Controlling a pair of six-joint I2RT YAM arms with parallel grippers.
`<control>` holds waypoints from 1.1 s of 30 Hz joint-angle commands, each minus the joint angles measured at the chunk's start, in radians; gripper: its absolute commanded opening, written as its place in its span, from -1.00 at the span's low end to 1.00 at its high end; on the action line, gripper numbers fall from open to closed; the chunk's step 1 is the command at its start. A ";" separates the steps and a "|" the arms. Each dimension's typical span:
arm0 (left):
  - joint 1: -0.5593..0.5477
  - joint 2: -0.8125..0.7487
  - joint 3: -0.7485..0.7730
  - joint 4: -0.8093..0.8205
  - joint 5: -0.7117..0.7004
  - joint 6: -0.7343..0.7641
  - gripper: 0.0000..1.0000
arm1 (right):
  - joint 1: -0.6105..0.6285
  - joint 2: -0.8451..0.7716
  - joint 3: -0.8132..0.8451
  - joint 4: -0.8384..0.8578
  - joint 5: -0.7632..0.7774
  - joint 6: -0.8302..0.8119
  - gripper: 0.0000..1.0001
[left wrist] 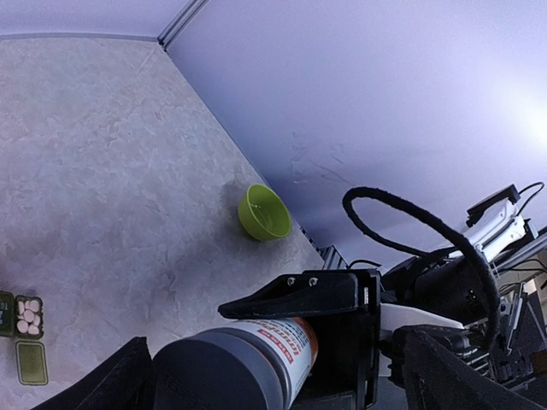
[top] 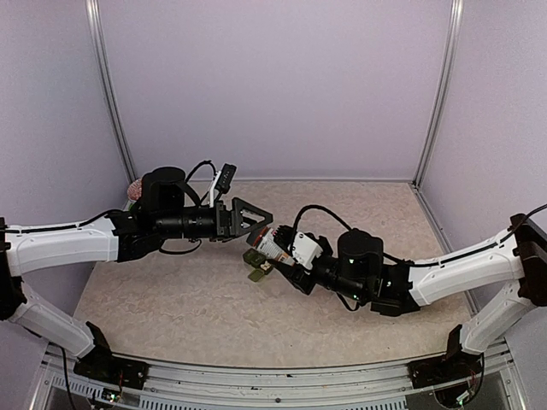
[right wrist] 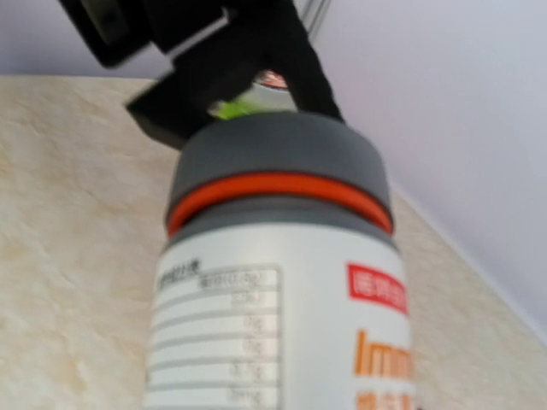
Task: Sort the pills into containers
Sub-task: Screw the lid of the pill bottle onto the pill bottle.
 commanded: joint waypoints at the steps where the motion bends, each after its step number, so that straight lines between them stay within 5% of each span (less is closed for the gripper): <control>1: 0.011 -0.026 0.028 -0.015 0.044 -0.026 0.94 | 0.005 -0.051 -0.030 0.088 0.053 -0.087 -0.81; 21: 0.047 0.046 0.023 0.054 0.174 -0.064 0.72 | 0.005 -0.079 -0.058 0.139 0.038 -0.149 -0.81; 29: 0.030 0.062 0.037 0.054 0.201 -0.055 0.47 | 0.005 -0.067 -0.053 0.128 0.038 -0.151 -0.82; 33: 0.029 0.062 0.034 0.059 0.199 -0.041 0.16 | 0.005 -0.065 -0.057 0.123 0.029 -0.142 -0.82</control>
